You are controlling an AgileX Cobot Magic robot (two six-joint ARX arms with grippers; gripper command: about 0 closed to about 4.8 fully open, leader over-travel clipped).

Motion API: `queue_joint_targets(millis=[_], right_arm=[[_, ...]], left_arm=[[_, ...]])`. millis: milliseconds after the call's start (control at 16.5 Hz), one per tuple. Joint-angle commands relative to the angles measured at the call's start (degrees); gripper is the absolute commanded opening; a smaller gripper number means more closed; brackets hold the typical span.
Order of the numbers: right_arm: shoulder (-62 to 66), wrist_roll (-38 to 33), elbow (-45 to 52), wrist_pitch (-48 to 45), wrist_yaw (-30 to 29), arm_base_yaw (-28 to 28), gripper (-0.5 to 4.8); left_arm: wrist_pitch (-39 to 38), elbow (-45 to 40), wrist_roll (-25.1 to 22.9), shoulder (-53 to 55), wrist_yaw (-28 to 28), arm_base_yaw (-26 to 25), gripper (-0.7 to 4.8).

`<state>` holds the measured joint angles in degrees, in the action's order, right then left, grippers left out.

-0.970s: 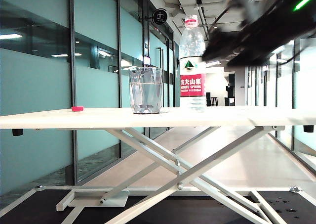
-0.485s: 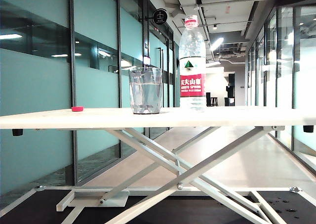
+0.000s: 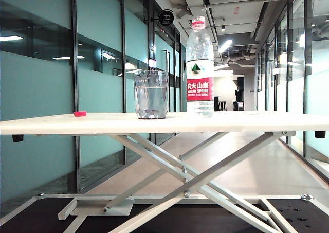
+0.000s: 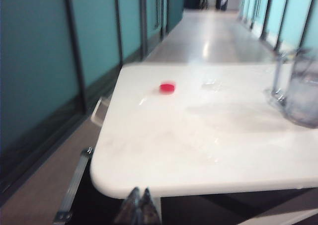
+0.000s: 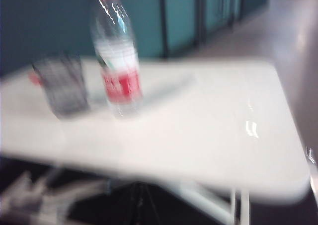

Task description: Pick up the mineral water bottle on the table and pour water into the mug until it's half full.

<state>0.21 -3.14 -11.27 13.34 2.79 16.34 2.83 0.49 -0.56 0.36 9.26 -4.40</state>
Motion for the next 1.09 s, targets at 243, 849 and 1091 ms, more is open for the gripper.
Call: queue_joint_targets(millis=[243, 849, 1091], right_arm=[[-0.22, -1.64, 7.96, -11.34, 3.58, -0.02, -0.08], [-0.24, 0.26, 10.95, -15.65, 4.37, -8.55, -0.05], [-0.22, 0.26, 10.95, -15.47, 4.39, -8.35, -0.06]], left_arm=[[1.09, 0.09, -0.04, -0.15, 0.63, -0.02, -0.05], [1.05, 0.09, -0.07, -0.15, 0.63, -0.02, -0.05], [1.05, 0.09, -0.07, -0.15, 0.63, -0.02, -0.05]])
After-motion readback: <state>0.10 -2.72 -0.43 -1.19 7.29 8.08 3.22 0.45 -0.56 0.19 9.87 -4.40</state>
